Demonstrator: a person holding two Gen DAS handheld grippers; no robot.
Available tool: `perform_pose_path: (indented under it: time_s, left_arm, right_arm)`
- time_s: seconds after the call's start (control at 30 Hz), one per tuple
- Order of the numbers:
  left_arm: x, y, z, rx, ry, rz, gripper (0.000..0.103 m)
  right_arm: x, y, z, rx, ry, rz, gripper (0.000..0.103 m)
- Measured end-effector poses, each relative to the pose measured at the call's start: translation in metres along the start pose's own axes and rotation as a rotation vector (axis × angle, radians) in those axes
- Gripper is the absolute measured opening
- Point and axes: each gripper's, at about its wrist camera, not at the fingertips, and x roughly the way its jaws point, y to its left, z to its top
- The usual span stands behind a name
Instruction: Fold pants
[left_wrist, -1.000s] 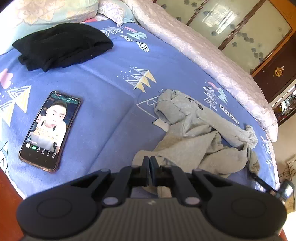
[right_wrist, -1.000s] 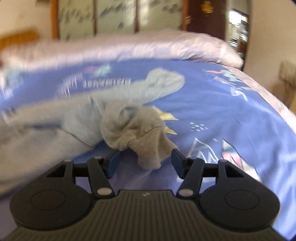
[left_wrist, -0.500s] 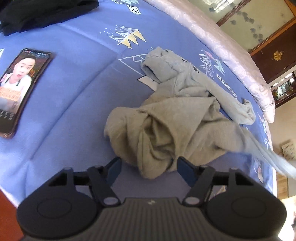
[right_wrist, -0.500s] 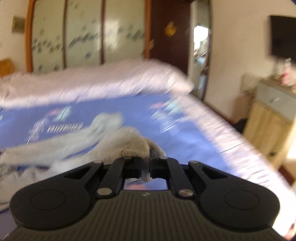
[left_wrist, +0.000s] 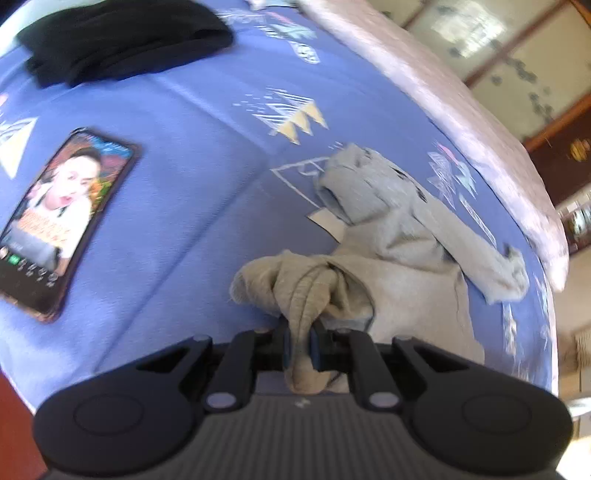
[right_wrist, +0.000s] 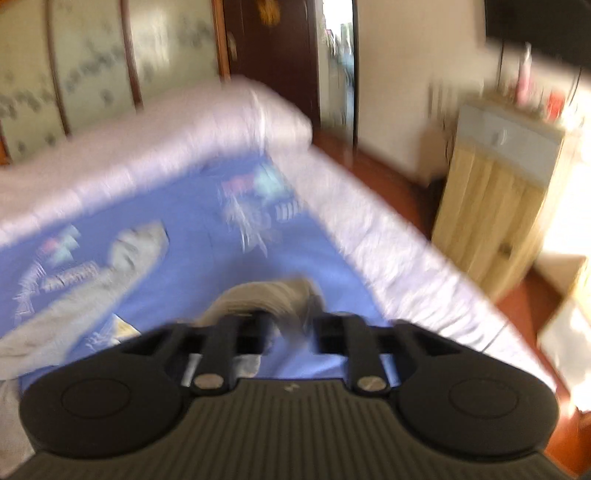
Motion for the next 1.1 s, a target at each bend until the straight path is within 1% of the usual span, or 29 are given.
perform_pose_path:
  time_s: [0.03,0.07,0.1,0.13,0.2,0.23,0.3,0.4,0.43,0.5,0.53,0.57,0.63,0.67,0.7,0.73,0.77,0.83,0.9,1.0,1.07,1.1]
  left_arm:
    - [-0.001,0.002,0.001,-0.022,0.004,-0.008,0.009]
    - [-0.003,0.004,0.001,-0.04,0.008,-0.02,0.009]
    - [-0.005,0.005,0.0,-0.046,0.008,-0.027,0.009]
    - [-0.008,0.005,-0.001,-0.038,0.007,-0.026,0.009]
    - [-0.011,0.006,-0.001,-0.023,0.015,-0.021,0.009]
    - [-0.011,0.005,-0.001,-0.017,0.023,-0.019,0.009]
    - [-0.012,0.003,0.0,-0.003,0.032,-0.011,0.009]
    - [-0.017,-0.001,0.0,-0.001,0.029,-0.009,0.01]
    - [-0.019,-0.003,-0.001,0.0,0.024,-0.01,0.01]
    - [-0.024,-0.005,-0.002,0.004,0.016,-0.015,0.01]
    - [-0.026,-0.006,-0.003,0.007,0.013,-0.015,0.01]
    - [-0.028,-0.007,-0.005,0.008,0.011,-0.014,0.01]
    - [-0.034,-0.009,-0.007,0.013,0.006,-0.012,0.01]
    - [-0.037,-0.01,-0.007,0.016,0.002,-0.01,0.01]
    - [-0.04,-0.012,-0.008,0.021,-0.006,-0.01,0.01]
    - [-0.044,-0.013,-0.008,0.025,-0.015,-0.014,0.01]
    - [-0.049,-0.015,-0.008,0.03,-0.025,-0.021,0.009]
    - [-0.056,-0.017,-0.006,0.039,-0.035,-0.038,0.009]
    - [-0.064,-0.02,-0.004,0.049,-0.046,-0.061,0.009]
    - [-0.074,-0.02,-0.002,0.049,-0.065,-0.098,0.009]
    - [-0.075,-0.019,0.0,0.037,-0.07,-0.113,0.009]
    - [-0.073,-0.018,0.002,0.028,-0.07,-0.118,0.009]
  right_arm:
    - [0.023,0.004,0.001,0.04,0.026,-0.032,0.05]
    - [0.034,0.005,-0.003,0.066,0.025,-0.048,0.05]
    - [0.043,0.005,-0.009,0.103,0.025,-0.038,0.05]
    - [0.048,0.003,-0.019,0.148,0.03,0.011,0.05]
    - [0.05,-0.005,-0.042,0.213,0.049,0.139,0.049]
    - [0.052,-0.008,-0.055,0.231,0.065,0.173,0.049]
    - [0.054,-0.012,-0.087,0.258,0.103,0.218,0.048]
    - [0.063,-0.006,-0.108,0.297,0.15,0.306,0.048]
    - [0.067,-0.002,-0.108,0.307,0.155,0.321,0.048]
    - [0.08,0.008,-0.103,0.334,0.162,0.314,0.048]
    - [0.092,0.012,-0.101,0.369,0.175,0.316,0.047]
    - [0.097,0.008,-0.096,0.402,0.185,0.325,0.044]
    - [0.114,0.008,-0.095,0.475,0.215,0.324,0.026]
    - [0.125,0.01,-0.096,0.505,0.238,0.324,0.019]
    - [0.127,0.01,-0.098,0.517,0.256,0.32,0.004]
    - [0.129,0.011,-0.098,0.522,0.261,0.3,0.004]
    - [0.119,0.009,-0.101,0.521,0.241,0.287,0.004]
    - [0.094,0.003,-0.095,0.52,0.16,0.296,0.004]
    - [0.054,-0.011,-0.089,0.545,0.064,0.339,0.004]
    - [-0.013,-0.039,-0.079,0.627,-0.069,0.424,0.004]
    - [-0.05,-0.05,-0.068,0.614,-0.147,0.429,0.004]
    - [-0.065,-0.051,-0.06,0.592,-0.172,0.414,0.004]
